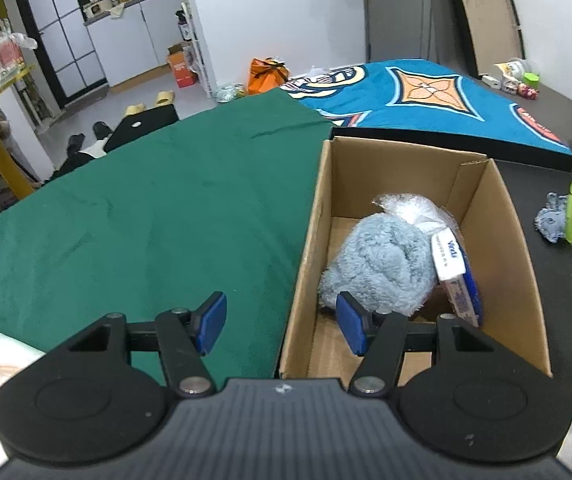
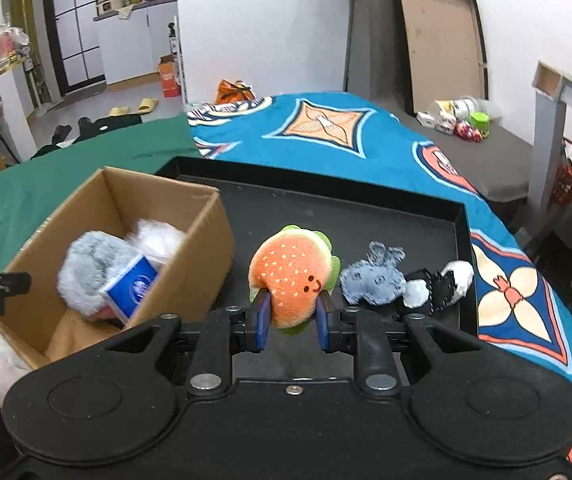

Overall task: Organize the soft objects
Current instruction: 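Close the right gripper on the burger plush, then carry the burger plush into the box and open the right gripper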

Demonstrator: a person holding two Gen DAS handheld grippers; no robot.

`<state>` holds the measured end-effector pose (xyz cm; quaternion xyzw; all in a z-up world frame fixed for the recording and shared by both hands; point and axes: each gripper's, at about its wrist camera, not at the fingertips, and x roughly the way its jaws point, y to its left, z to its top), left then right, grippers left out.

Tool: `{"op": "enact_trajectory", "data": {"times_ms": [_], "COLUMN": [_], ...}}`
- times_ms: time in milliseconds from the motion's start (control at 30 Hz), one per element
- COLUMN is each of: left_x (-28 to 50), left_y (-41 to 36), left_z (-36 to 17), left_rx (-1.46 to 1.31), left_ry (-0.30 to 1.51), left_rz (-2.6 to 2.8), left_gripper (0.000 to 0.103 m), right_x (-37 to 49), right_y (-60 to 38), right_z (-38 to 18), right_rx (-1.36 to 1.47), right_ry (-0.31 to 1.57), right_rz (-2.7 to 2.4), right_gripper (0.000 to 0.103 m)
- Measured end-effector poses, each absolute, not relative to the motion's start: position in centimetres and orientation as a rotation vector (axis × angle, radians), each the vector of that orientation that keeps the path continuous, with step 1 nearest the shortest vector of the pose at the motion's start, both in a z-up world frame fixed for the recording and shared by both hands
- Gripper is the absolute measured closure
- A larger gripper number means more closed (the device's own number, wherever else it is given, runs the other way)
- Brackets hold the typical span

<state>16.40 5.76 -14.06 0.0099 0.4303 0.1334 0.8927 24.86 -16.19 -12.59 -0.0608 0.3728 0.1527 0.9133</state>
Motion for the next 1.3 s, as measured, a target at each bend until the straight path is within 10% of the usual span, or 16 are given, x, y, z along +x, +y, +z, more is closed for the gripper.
{"op": "enact_trajectory", "data": {"times_ms": [533, 1300], "left_x": [15.9, 15.7], "left_y": [8.1, 10.3], "left_z": [-14.4, -15.6], "left_rx": [-0.150, -0.278], "left_ry": [0.915, 0.941], "left_rz": [0.167, 0.094], "left_gripper": [0.050, 0.086], "right_x": [22.9, 20.9], "right_y": [-11.7, -5.0], "right_z": [-8.4, -8.4], "right_rx": [-0.167, -0.197], "right_ry": [0.712, 0.785], "right_rz": [0.378, 0.501], "right_gripper": [0.079, 0.078]}}
